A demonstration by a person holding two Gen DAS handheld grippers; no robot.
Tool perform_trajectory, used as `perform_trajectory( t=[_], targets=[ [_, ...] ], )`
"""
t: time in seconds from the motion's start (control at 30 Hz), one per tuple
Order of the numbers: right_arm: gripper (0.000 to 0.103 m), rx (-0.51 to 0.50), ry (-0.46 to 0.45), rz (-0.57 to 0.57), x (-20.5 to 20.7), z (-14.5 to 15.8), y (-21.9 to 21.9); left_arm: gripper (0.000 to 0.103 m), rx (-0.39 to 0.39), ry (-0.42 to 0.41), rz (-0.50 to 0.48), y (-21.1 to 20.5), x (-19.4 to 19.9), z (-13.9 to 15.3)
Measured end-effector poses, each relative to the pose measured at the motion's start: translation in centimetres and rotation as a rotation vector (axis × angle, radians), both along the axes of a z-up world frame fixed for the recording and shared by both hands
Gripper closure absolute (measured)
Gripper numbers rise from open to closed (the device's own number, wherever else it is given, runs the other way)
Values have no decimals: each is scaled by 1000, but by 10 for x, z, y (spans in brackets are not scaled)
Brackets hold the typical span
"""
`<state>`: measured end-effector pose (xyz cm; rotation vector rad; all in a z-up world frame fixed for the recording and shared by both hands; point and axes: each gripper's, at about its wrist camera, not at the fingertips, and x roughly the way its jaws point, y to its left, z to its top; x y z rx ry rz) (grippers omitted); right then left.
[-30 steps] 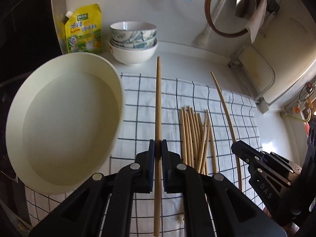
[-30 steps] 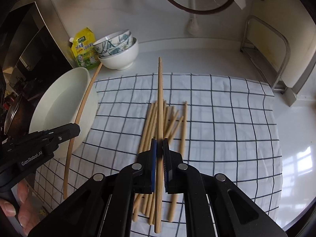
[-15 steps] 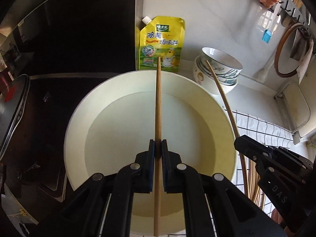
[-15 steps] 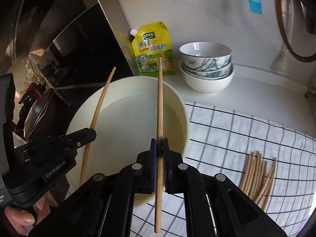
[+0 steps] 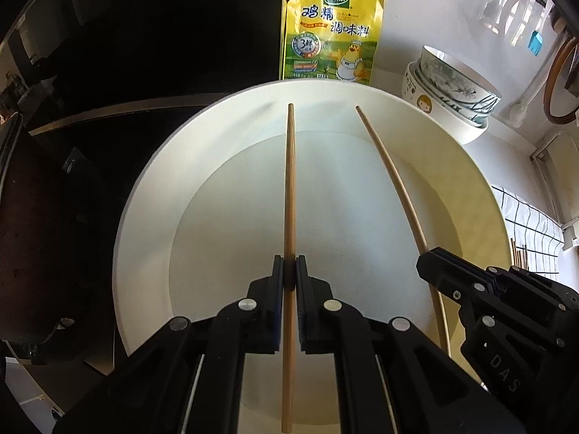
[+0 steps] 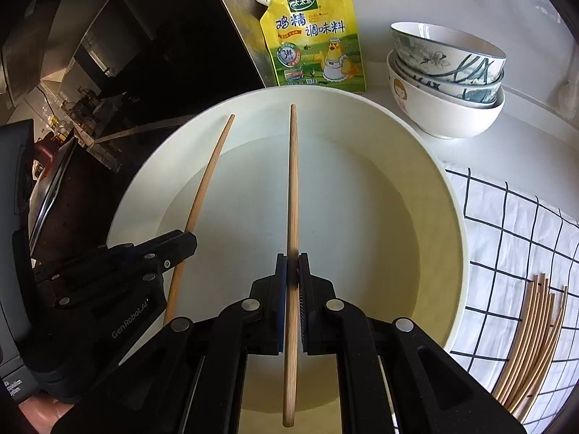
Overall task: Organize utensils
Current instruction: 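Carry the chopstick with the right tool into the white basin and release, then withdraw the open right tool from the basin back over the chopstick pile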
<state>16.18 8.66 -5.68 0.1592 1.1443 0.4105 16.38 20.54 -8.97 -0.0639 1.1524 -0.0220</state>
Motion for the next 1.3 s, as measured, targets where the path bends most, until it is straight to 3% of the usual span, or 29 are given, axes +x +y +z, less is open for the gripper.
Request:
perform_trajectory(
  t=[0.23,0.37,0.77,0.87,0.93,1.03,1.3],
  targets=[
    [97,-11,28,-27,0,-9,-4,94,-7,39,-9,3,0,-7],
    [94,-7,9,-48,-2,-5,-7,87,-6,47,7,8,2,-5],
    [94,-21,-41,-53,-25,12,-17,85,-1,40,24,13,-21,5],
    [94,-21,-59,-57,-33,19,-23,75,-6,30,17,10,-27,11],
    [91,-31,-73,-61,-40,23,-28,63,-6,18,14,6,-30,15],
    [84,-42,-87,-69,-48,28,-36,53,-6,-3,11,2,-37,24],
    [78,-51,-93,-122,-75,34,-70,34,-4,-37,-9,-20,-61,39]
  ],
)
